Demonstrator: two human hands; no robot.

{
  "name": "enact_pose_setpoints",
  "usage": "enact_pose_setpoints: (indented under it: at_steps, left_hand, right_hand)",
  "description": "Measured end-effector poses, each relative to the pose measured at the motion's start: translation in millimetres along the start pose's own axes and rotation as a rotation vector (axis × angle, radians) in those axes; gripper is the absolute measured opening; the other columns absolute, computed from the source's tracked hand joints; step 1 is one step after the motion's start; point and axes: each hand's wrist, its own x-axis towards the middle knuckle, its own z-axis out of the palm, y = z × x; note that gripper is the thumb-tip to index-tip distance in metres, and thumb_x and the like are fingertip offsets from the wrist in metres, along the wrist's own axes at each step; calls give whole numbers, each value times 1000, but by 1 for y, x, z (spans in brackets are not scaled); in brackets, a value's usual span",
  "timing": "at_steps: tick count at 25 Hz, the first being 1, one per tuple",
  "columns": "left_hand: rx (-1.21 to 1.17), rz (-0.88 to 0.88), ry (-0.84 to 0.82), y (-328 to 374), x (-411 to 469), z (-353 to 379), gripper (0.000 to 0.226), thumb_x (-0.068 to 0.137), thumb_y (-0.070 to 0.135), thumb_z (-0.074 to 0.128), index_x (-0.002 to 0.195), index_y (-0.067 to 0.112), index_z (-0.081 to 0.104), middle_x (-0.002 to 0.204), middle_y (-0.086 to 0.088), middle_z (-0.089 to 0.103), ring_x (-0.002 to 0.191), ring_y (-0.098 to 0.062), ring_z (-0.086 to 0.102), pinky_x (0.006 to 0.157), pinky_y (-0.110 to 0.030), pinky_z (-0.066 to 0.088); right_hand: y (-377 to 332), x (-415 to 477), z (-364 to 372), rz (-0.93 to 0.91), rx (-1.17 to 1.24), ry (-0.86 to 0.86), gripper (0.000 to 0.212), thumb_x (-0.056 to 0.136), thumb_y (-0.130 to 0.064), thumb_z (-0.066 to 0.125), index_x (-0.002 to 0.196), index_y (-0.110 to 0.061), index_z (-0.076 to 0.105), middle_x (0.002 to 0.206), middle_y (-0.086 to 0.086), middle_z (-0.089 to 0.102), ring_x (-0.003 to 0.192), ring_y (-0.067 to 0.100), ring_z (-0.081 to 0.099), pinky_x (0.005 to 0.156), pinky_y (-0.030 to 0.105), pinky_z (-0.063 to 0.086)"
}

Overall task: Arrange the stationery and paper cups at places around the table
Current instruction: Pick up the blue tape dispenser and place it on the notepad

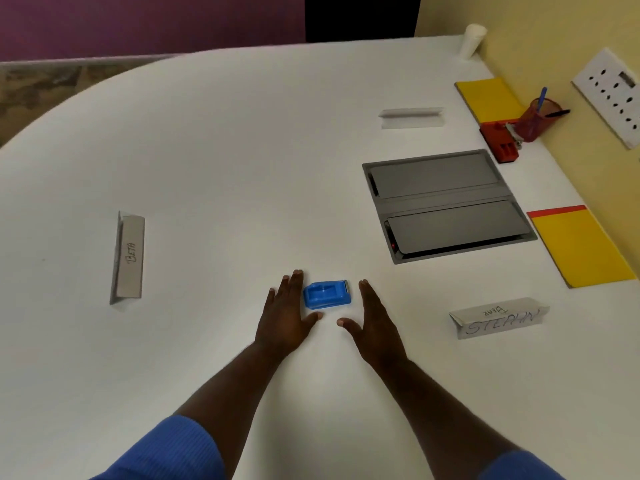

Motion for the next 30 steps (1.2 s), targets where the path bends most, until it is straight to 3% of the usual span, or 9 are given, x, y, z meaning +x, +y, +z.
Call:
enact_pose_setpoints:
  at_steps: [5,11,15,20,30]
  left_hand:
    - [-59,55,18,-11,21,10,73,98,48,62,159,22,32,165,1,35,158,-20,16,127,-44,8]
    - [-167,47,34,-7,10,14,62,98,45,65,151,19,45,155,0,51,155,-19,26,129,-47,10]
    - [-234,89,92,4,-13,7,53,97,41,69,142,21,52,134,8,64,122,-6,51,124,-43,24]
    - [-231,110,22,27,-43,-7,58,98,41,66,150,23,46,149,7,55,138,-12,50,124,-26,8]
    - [-215,200,8,114,-118,-28,62,98,42,65,154,27,41,158,6,46,150,-22,33,117,-29,8]
  right_hand:
    - [-8,19,12,-22,-51,102,78,96,-36,67,160,-16,25,162,2,36,145,19,41,115,39,42]
    - [-17,23,15,-18,-18,105,66,93,-15,72,151,-13,41,150,4,51,137,21,51,114,40,43]
    - [-18,4,5,-7,33,76,65,94,-14,70,151,-13,39,152,2,49,138,19,49,115,38,42]
    - [-15,-41,-16,-32,37,83,68,93,-16,71,152,-12,38,154,3,47,141,18,46,114,25,33]
    - [-15,-144,-87,-154,-13,270,64,88,-15,77,146,-11,48,144,5,55,134,19,51,111,26,34]
